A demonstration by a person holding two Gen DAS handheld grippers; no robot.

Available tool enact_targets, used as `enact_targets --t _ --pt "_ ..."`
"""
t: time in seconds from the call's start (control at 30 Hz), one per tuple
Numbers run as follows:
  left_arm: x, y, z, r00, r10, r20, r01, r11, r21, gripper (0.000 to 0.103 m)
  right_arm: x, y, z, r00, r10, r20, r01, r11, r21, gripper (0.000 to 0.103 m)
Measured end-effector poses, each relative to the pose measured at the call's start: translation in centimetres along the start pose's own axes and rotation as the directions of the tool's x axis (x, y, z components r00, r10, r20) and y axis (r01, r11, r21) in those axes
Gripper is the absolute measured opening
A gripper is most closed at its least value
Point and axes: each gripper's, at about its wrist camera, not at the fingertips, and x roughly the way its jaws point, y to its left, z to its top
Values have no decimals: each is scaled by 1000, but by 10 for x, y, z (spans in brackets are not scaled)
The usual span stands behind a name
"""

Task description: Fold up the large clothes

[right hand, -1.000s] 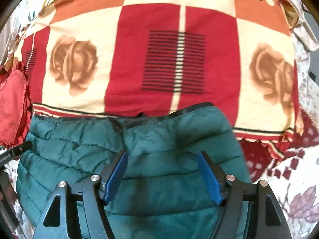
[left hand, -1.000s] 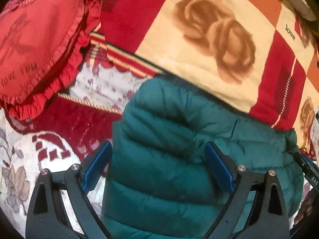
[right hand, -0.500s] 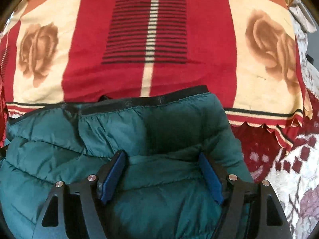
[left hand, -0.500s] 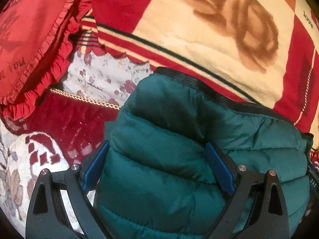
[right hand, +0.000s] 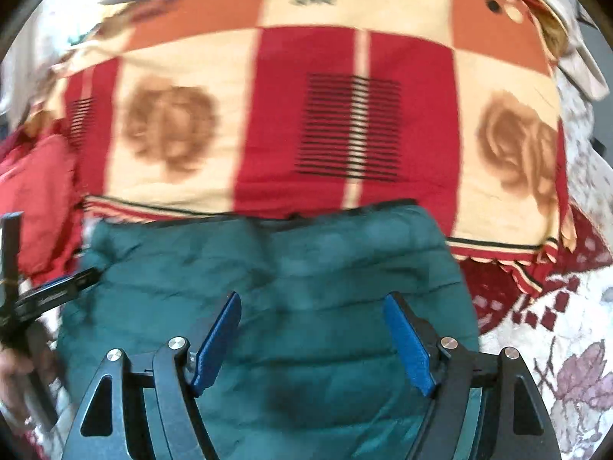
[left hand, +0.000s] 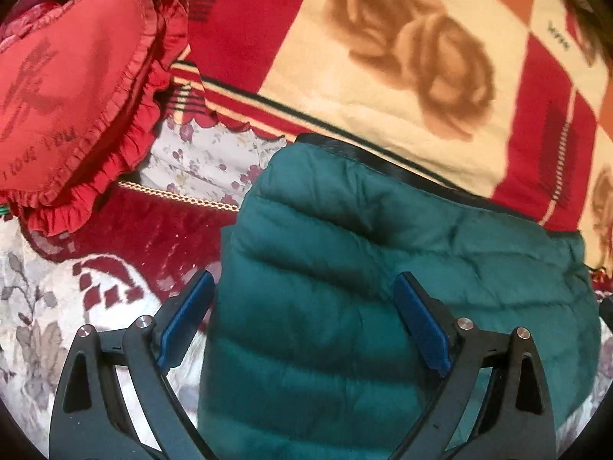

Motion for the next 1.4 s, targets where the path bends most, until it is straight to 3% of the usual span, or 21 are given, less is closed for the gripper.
enact_targets --t 0.2,0.47,0.67,0.73,0.87,0.97,1.13,1.23,1.3,1.4 --pt "-23 5 -24 1000 -9 -12 8 1000 -10 95 4 46 -12 996 68 -56 -70 996 -52 75" --pt "-22 8 -56 999 -6 -47 7 1000 4 95 36 55 -36 994 18 -109 -25 998 -63 75" --pt "-17 6 -67 999 9 -41 -9 1000 5 95 44 61 -46 995 -29 -95 16 991 -133 76" --pt "-19 6 -68 999 6 -43 -6 1000 4 95 30 52 -42 995 18 -96 -28 995 -97 76" --pt "-23 9 -71 999 2 -42 -2 1000 0 95 -6 27 -48 999 20 -47 -22 999 -39 76" --pt "-24 9 -74 999 6 -35 -6 1000 9 95 -23 2 -60 999 -45 -29 45 999 -16 76" --pt "-23 7 -76 1000 15 -25 -15 1000 9 95 -21 -41 -68 987 -113 -111 120 991 64 76" --pt "-23 6 -77 1000 22 -20 -22 1000 13 95 -5 -55 -73 984 -98 -148 114 988 100 79" --pt "-23 6 -77 999 25 -20 -24 1000 16 95 -2 -54 -72 986 -93 -141 108 989 102 85" --pt "-27 10 -77 999 16 -35 -16 1000 3 95 -8 -54 -70 989 -74 -128 89 989 117 86"
